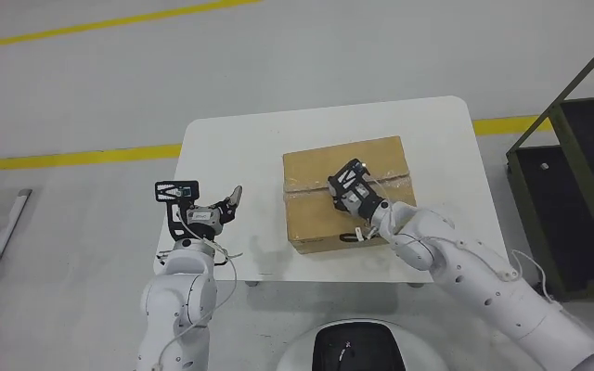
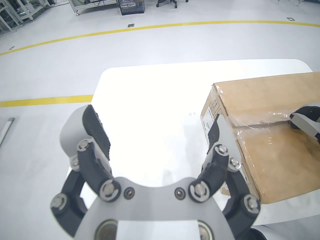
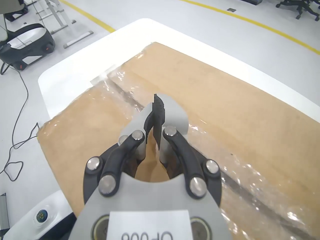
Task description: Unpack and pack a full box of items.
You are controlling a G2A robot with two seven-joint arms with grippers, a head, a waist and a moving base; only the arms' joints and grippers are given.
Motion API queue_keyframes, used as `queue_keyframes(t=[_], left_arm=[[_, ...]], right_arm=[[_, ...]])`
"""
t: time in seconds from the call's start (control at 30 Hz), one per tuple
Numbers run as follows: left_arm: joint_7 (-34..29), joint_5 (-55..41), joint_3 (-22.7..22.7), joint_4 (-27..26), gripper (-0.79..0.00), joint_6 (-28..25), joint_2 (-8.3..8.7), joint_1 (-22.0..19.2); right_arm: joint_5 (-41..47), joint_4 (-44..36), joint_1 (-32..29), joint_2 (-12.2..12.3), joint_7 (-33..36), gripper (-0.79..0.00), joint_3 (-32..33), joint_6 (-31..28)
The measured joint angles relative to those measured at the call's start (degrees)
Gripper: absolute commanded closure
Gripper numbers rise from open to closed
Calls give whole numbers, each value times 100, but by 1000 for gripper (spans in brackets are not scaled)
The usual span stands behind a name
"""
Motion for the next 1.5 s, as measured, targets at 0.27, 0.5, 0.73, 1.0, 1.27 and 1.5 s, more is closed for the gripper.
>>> queue_keyframes(t=[0.27, 0.5, 0.73, 1.0, 1.27, 1.5], left_arm=[[0, 0, 0, 0, -785, 0, 0, 0], [0, 0, 0, 0, -785, 0, 0, 0], [0, 0, 0, 0, -785, 0, 0, 0], [0, 0, 0, 0, -785, 0, 0, 0], [0, 0, 0, 0, -785, 0, 0, 0], [0, 0, 0, 0, -785, 0, 0, 0]], right_arm=[[-11, -434, -652, 208, 213, 0, 919, -9], [278, -764, -1244, 363, 405, 0, 1804, -70], [781, -1069, -1630, 460, 454, 0, 2714, -96], [853, -1763, -1449, 383, 364, 0, 2341, -569], [509, -891, -146, -65, 121, 0, 476, -735], [459, 239, 579, -452, 1, 0, -426, -518]])
